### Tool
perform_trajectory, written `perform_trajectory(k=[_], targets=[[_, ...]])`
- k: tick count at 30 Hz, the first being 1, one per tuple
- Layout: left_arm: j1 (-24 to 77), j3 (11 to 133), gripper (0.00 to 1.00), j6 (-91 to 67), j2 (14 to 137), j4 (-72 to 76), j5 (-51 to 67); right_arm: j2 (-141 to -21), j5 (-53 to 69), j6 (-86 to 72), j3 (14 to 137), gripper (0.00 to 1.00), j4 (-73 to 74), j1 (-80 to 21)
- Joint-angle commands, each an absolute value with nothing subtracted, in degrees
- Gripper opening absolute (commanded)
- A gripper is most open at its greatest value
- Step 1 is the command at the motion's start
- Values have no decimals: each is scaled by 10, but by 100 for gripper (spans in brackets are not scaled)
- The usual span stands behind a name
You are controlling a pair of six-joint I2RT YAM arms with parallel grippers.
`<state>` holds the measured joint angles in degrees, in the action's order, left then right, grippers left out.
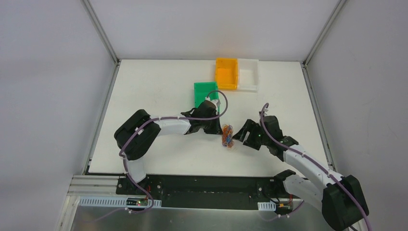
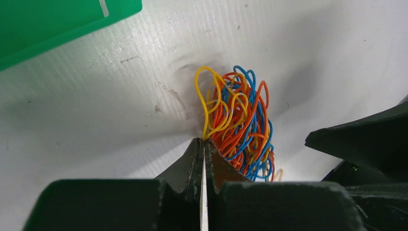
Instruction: Untangle the cables
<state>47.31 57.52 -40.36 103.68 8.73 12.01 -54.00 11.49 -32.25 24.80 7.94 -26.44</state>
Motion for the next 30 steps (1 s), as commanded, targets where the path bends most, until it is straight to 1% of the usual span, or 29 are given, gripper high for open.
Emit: perform_trajectory(k=[1,4,7,11,16,19,21,22,23,24,26,30], targets=[[478,573,0,-407,1043,141,135,-577,153,-316,242,74,20,-267],[478,553,0,-388,1015,143,125,-600,153,-308,242,72,5,-269],[478,550,0,-370,1002,134,148,-624,160,-297,242,69,-23,-276],[478,548,0,-374,1005,137,168,-668,157,-287,261,62,-32,-293],[477,539,0,-376,992,141,165,-704,152,-293,267,53,-51,-306],[477,536,0,-374,985,135,164,-720,148,-305,259,50,-80,-310],[477,537,0,-372,983,129,167,-731,143,-311,257,42,-90,-313],[478,539,0,-371,982,125,168,-735,135,-314,257,36,-91,-313],[477,540,0,-369,981,121,166,-738,125,-316,257,28,-89,-312],[477,541,0,-367,979,115,162,-737,111,-319,257,17,-82,-313],[477,542,0,-364,971,96,146,-731,72,-324,259,0,-62,-312],[456,524,0,-376,933,64,115,-702,-28,-330,266,0,11,-306]])
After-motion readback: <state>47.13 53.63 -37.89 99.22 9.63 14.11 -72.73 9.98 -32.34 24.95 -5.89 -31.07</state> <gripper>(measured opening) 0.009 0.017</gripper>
